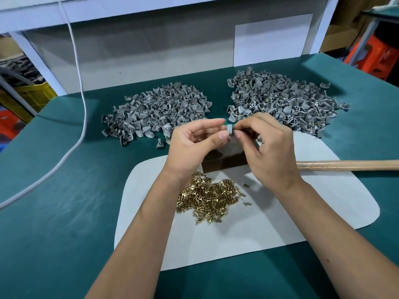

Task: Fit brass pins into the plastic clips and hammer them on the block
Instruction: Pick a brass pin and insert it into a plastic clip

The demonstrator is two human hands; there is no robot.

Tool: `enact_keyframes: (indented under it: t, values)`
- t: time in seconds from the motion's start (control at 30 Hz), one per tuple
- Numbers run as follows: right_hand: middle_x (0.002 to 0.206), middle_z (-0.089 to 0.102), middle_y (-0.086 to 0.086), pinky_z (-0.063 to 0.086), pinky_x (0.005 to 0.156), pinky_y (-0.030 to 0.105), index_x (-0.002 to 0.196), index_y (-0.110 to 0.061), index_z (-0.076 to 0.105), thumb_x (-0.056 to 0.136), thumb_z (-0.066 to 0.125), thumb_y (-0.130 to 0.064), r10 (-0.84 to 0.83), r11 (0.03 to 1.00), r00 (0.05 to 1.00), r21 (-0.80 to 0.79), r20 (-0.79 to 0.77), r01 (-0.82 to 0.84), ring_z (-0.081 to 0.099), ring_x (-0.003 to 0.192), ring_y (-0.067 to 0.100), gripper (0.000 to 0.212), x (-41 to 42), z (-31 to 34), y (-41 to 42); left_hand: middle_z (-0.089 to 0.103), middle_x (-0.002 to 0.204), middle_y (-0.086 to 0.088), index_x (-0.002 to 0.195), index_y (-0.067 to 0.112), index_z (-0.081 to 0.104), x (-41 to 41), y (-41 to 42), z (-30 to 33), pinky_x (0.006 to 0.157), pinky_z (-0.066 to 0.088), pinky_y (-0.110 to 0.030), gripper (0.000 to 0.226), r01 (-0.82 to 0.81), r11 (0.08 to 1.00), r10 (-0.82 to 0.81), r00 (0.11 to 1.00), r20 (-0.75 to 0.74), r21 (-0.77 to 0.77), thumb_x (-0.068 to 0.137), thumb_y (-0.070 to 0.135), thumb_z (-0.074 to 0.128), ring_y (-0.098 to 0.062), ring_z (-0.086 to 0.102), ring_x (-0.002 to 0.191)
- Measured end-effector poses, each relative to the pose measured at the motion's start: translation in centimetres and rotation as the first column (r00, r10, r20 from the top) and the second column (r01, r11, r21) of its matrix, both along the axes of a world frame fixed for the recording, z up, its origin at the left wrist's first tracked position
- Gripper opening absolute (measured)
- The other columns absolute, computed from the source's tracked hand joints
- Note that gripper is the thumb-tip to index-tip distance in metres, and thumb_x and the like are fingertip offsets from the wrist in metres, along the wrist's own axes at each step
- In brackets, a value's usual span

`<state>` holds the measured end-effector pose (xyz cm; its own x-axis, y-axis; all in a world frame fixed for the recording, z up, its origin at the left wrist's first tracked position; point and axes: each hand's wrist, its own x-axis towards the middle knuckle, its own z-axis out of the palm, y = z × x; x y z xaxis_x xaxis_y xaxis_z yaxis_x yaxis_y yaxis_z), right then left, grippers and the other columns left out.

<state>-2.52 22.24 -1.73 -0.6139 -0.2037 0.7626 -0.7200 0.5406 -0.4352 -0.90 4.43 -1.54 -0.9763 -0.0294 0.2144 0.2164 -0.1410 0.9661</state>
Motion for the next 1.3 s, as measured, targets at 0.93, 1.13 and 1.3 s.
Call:
enact_keyframes:
  t: [0.93, 1.13, 1.3]
  values:
    - [0.084, 0.069, 0.007, 0.053, 0.069, 0.033, 0.089, -0.002, 0.071, 0.089, 0.068, 0.0, -0.061, 0.995, 0.995, -0.068, 0.082, 0.067, 0.063, 0.076, 0.02, 0.004, 1.0, 0.0, -0.6, 0.078, 0.08, -0.002, 0.086, 0.012, 0.077, 1.0, 2.5, 0.4, 0.069, 0.058, -0.019, 0.029, -0.171, 0.975, 0.156, 0.982, -0.107, -0.14, 0.075, -0.014, 0.082, -0.011, 0.075, 0.074]
    - [0.086, 0.071, 0.004, 0.054, 0.073, 0.03, 0.091, -0.004, 0.074, 0.088, 0.071, -0.001, -0.035, 0.997, 0.99, -0.06, 0.134, 0.043, 0.065, 0.078, 0.016, 0.004, 0.6, 0.0, -0.2, 0.079, 0.084, -0.005, 0.09, 0.011, 0.077, 1.2, 2.5, 0.2, 0.078, 0.063, -0.031, 0.03, -0.197, 0.947, 0.162, 0.975, -0.152, -0.253, 0.069, -0.006, 0.09, -0.02, 0.077, 0.077]
    - [0.087, 0.074, -0.008, 0.052, 0.077, 0.017, 0.095, -0.013, 0.079, 0.093, 0.071, -0.01, 0.092, 0.995, 0.943, 0.008, 0.321, -0.1, 0.068, 0.083, 0.003, 0.009, 0.1, 1.5, 1.0, 0.077, 0.082, -0.001, 0.093, 0.018, 0.075, 0.7, 2.1, -0.2, 0.076, 0.062, -0.028, 0.033, -0.282, 0.895, 0.232, 0.956, -0.18, -0.345, 0.069, 0.002, 0.092, -0.016, 0.075, 0.078]
